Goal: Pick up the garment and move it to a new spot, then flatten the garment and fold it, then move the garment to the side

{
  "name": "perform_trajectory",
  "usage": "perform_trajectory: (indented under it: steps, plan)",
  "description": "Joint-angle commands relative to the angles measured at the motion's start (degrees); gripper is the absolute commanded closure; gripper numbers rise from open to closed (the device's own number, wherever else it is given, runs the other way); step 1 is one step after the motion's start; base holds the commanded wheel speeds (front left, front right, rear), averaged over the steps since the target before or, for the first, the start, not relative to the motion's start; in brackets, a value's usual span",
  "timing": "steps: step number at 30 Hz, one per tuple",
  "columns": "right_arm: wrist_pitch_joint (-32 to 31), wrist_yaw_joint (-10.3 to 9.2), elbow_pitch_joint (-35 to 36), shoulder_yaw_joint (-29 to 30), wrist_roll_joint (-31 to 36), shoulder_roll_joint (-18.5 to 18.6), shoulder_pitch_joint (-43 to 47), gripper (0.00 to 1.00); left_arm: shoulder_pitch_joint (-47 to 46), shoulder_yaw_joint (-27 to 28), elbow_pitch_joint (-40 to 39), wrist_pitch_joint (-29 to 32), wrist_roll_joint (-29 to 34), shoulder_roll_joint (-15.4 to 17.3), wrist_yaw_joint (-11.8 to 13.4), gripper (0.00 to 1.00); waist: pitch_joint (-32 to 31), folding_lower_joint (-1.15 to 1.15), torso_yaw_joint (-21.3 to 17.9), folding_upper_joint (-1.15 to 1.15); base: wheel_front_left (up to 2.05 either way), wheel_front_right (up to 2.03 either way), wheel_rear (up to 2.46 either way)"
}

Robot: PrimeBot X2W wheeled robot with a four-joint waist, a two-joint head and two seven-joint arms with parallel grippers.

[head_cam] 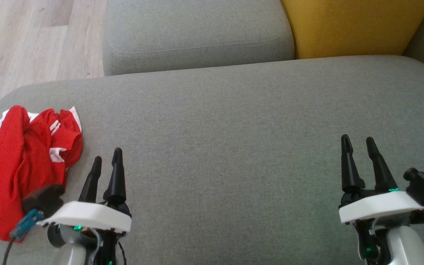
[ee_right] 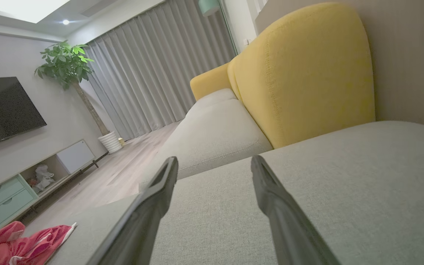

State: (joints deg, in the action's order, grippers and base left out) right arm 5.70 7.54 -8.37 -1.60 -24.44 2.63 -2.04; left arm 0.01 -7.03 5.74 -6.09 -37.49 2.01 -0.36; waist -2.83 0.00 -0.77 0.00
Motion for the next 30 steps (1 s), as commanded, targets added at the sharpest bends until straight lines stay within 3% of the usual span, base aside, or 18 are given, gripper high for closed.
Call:
perform_trajectory:
  steps: [1, 14, 30]
  plan:
    - [1.01, -0.03, 1.76, -1.15, 2.22, 0.24, -2.46, 0.00, -1.70, 0.48, -2.04, -0.68, 2.25, 1.17, 0.43, 0.00, -0.06, 0.00, 0.02, 0.00, 0.00, 0.00, 0.00]
    - [3.21, -0.04, 1.18, -2.28, 11.63, 0.15, -1.87, 0.00, -2.07, -5.92, -0.76, -2.86, 14.91, 4.95, 6.49, 0.00, -0.84, 0.00, 0.08, 0.00, 0.00, 0.00, 0.00]
    - [5.83, -0.05, 2.27, -3.57, 23.30, 0.19, -1.63, 0.00, -3.35, -12.19, -0.63, -5.54, 24.58, 7.98, 13.25, 0.00, -1.15, 0.00, 0.24, 0.00, 0.00, 0.00, 0.00]
